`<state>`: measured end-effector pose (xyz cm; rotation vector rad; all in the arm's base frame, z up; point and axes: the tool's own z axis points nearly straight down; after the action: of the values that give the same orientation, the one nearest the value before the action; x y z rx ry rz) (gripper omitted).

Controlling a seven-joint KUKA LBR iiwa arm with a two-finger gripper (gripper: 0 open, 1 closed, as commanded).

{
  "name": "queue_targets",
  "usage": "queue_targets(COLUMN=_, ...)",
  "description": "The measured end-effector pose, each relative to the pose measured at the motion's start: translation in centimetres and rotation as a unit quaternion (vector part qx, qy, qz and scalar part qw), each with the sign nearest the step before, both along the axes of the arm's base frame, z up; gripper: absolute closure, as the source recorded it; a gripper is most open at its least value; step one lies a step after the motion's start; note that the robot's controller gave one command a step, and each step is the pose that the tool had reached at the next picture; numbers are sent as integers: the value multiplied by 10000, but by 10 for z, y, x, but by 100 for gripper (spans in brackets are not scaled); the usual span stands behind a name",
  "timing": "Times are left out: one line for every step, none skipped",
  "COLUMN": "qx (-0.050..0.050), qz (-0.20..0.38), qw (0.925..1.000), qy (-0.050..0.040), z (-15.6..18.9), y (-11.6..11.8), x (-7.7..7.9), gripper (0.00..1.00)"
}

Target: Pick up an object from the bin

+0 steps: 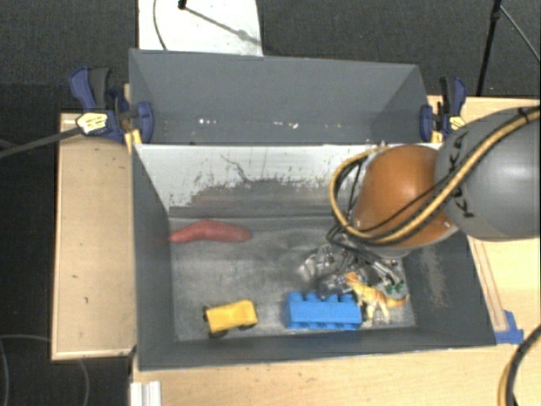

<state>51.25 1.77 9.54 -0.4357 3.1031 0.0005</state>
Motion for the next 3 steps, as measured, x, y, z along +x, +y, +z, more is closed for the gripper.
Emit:
queue_targets(qx=-1, qz=34, qw=10000, qy=34, z=39, y=-16, x=8, gripper=100)
queue_targets(qx=3, qz=54, qw=10000, qy=39, z=28, y=13, x=19, gripper=0)
queue_targets(qx=-3, qz=37, qw=10000, qy=34, z=29, y=12, x=20, gripper=0)
